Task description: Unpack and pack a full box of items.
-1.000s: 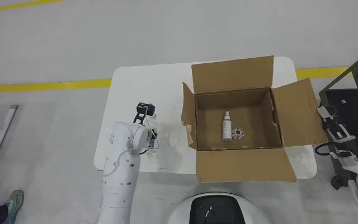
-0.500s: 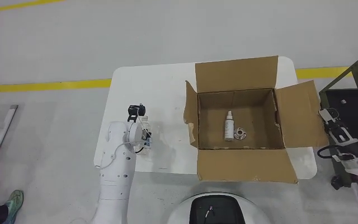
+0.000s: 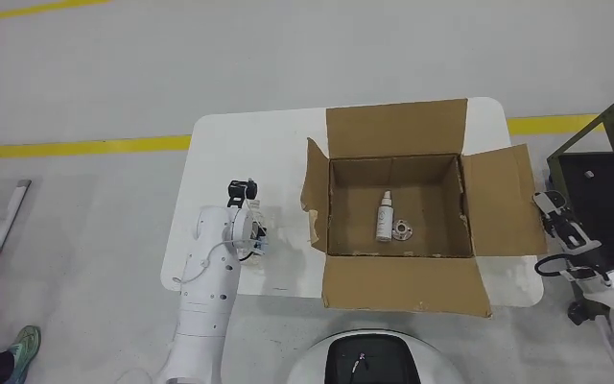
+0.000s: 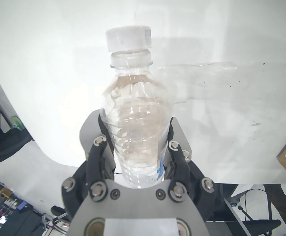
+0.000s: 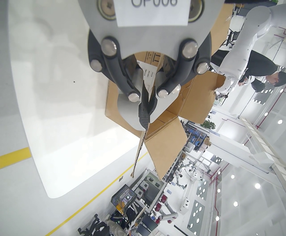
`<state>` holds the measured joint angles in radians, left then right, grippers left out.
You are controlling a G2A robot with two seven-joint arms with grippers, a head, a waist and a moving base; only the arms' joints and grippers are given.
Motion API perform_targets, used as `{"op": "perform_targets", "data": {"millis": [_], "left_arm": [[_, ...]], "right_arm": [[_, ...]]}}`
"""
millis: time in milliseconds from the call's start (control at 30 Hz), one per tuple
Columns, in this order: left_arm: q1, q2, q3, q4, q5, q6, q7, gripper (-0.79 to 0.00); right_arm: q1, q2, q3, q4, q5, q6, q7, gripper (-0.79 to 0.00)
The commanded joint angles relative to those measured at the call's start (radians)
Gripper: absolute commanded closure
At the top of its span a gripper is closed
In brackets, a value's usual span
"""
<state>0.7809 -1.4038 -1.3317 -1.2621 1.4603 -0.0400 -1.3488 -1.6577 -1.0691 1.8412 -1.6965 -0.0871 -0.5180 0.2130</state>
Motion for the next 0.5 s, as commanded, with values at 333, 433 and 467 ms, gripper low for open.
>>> {"op": "perform_targets", "data": {"millis": [333,433,467], "left_arm": [[0.005,0.002,0.006,-0.072,-0.024,0.011,-0.016,-0.785],[0.008,0.003,0.004,-0.114,-0.025,0.012,-0.019,-0.785],[0.009,0.004,0.001,-0.127,-0.026,0.014,-0.020,-0.785]], "right_arm": [[0.019,0.001,0.028,-0.001,-0.008,-0.011,0.035,-0.280],[0.020,0.001,0.048,-0.020,-0.012,-0.019,0.019,-0.785],[0.018,0.001,0.057,-0.032,-0.017,-0.024,0.013,-0.785]]}}
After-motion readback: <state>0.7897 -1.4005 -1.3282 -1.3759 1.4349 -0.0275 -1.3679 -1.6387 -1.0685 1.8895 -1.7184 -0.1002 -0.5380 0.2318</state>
